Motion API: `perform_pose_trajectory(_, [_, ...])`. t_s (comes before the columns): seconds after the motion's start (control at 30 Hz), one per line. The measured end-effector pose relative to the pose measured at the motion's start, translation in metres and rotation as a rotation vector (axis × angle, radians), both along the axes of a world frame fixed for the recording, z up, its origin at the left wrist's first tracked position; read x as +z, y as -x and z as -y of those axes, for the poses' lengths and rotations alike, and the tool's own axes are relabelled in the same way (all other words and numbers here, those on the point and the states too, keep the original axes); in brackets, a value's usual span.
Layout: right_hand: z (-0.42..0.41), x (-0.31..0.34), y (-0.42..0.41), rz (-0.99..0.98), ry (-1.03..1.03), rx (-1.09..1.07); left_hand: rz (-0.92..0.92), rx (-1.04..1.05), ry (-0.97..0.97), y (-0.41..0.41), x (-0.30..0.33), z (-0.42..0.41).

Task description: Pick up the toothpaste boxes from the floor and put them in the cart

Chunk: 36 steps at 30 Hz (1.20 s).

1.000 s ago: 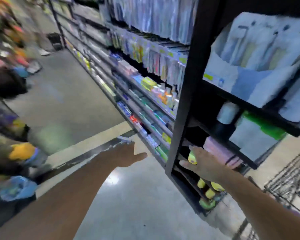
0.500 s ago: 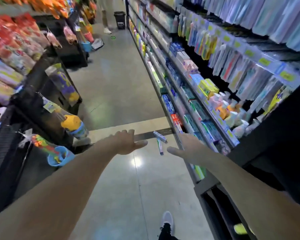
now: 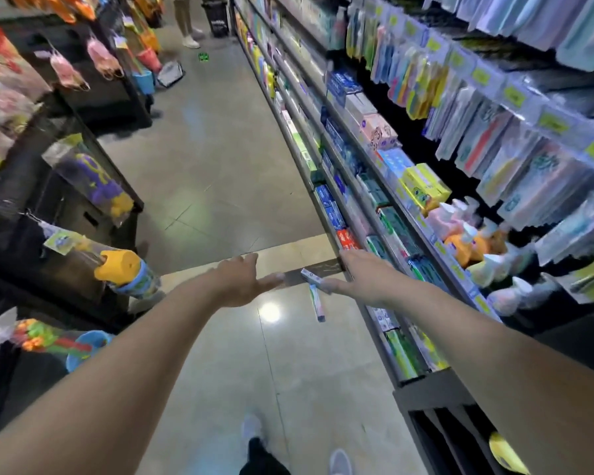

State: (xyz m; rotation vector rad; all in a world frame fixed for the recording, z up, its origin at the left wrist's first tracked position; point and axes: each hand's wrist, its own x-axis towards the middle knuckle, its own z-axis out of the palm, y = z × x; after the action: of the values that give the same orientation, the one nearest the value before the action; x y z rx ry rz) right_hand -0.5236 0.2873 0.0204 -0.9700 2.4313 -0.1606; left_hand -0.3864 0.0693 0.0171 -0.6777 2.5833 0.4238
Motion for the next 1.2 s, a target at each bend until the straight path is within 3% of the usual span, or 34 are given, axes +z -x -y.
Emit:
perform_pose_trajectory(0.37, [0.108, 0.003, 0.071, 0.013, -0.013, -0.152, 0.083, -0.142, 0.007, 0.112, -0.011, 0.135])
perform_pose_trajectory(0.63, [0.154, -0.026, 0.113, 0.009, 0.001, -0.247, 0.128, -0.266, -0.007, 0.181, -0.035, 0.178])
perform_pose_trajectory(0.97, [0.168, -0.14, 0.216, 0.193, -0.023, -0.32, 0.288, -0.352, 0.046, 0.303, -0.133, 0.185])
perform_pose_trajectory(1.2, [0.174, -0.28, 0.285, 0.285, -0.121, -0.431, 0.379, -0.4, -0.007, 0.372, -0.264, 0.195])
